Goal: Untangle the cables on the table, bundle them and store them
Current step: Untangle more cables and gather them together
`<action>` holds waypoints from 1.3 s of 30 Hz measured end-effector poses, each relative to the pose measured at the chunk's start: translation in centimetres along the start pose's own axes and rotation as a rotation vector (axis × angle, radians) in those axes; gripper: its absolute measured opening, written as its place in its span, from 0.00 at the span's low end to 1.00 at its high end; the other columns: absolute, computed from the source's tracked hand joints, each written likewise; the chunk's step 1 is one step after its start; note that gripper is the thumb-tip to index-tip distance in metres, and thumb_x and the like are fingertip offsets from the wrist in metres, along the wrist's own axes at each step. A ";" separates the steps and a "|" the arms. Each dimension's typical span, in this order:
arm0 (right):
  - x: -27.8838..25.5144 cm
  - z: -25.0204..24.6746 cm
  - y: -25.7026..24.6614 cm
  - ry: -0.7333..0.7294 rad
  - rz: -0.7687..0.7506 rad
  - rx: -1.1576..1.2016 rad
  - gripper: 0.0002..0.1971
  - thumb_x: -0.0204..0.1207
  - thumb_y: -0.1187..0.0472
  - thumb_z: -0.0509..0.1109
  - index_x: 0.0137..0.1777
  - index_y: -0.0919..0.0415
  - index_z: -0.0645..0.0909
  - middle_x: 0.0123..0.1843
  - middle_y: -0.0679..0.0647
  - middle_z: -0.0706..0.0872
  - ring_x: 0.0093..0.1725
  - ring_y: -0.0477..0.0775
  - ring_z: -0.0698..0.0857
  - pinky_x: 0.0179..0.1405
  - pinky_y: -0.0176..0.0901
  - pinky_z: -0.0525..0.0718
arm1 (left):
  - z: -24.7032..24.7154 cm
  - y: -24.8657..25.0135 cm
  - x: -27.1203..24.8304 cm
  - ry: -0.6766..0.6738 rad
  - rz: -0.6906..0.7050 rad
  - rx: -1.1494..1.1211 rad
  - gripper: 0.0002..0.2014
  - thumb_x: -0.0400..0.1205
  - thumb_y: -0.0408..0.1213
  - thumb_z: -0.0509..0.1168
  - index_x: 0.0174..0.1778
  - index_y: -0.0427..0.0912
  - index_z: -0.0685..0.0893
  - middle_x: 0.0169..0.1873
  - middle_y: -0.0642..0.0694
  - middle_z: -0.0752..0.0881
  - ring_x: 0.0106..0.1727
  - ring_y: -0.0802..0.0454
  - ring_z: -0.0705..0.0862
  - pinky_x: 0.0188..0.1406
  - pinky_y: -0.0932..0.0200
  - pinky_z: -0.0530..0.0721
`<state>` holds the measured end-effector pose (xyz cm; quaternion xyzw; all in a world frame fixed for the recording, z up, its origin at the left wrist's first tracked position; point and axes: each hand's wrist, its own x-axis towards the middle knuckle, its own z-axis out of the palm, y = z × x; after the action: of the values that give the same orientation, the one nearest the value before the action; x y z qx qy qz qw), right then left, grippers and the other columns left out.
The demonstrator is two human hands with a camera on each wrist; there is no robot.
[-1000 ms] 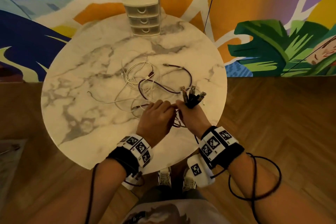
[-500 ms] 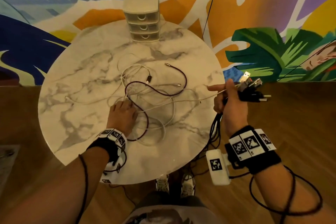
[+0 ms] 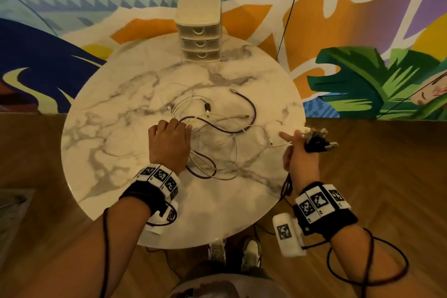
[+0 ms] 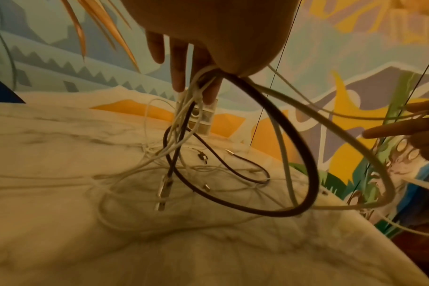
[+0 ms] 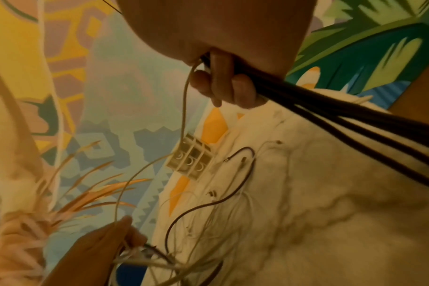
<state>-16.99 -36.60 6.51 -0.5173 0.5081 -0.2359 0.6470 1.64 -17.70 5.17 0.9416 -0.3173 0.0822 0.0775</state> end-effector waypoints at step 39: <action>-2.8 1.8 -4.0 -0.233 -0.173 0.250 0.25 0.86 0.48 0.54 0.52 0.67 0.86 0.16 0.46 0.61 0.17 0.44 0.55 0.16 0.36 0.54 | 1.7 -0.3 -1.6 0.072 0.237 -0.084 0.14 0.82 0.45 0.56 0.41 0.42 0.84 0.44 0.46 0.84 0.49 0.42 0.78 0.50 0.50 0.69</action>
<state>-15.53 -34.92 11.19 -0.4983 0.3499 -0.2905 0.7382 0.77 -16.83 3.11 0.8899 -0.4264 0.1112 0.1179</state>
